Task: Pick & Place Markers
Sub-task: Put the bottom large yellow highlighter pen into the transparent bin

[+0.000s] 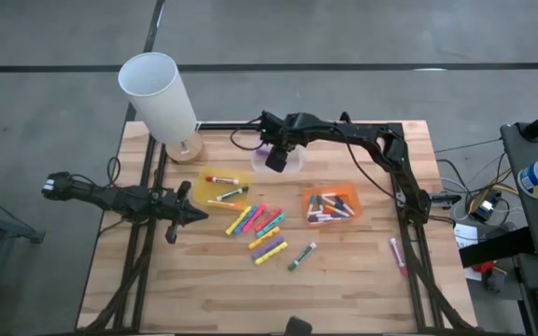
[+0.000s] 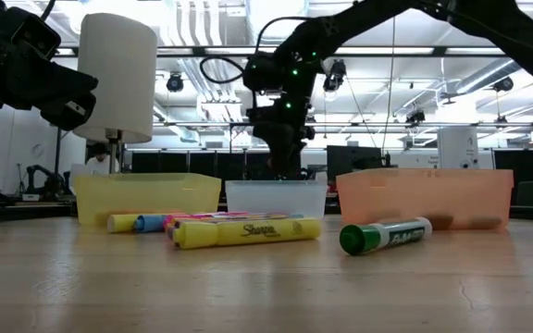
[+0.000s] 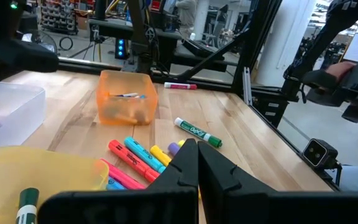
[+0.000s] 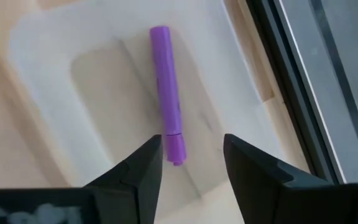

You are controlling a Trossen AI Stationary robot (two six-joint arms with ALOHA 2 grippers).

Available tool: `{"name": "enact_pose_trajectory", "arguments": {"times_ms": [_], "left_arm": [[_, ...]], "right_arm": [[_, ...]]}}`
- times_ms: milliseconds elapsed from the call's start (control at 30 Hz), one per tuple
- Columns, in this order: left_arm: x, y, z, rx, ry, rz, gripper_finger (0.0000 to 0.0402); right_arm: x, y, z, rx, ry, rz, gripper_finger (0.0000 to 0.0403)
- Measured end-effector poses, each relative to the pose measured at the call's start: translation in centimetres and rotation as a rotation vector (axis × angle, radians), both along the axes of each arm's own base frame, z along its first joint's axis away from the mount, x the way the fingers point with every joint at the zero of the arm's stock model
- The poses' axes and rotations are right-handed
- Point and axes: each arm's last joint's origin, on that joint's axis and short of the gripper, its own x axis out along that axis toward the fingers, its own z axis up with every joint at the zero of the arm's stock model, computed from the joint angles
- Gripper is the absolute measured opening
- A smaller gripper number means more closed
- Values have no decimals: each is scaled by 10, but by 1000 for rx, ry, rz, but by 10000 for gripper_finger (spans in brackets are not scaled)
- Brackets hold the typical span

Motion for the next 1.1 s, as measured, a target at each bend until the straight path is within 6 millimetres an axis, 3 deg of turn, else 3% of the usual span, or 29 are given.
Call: {"name": "enact_pose_trajectory", "arguments": {"times_ms": [400,1100], "left_arm": [[0,0,0,0,0,0,0],[0,0,0,0,0,0,0]], "right_arm": [[12,39,25,-36,-91,90,146],[34,170,28,-61,-79,502,134]]}}
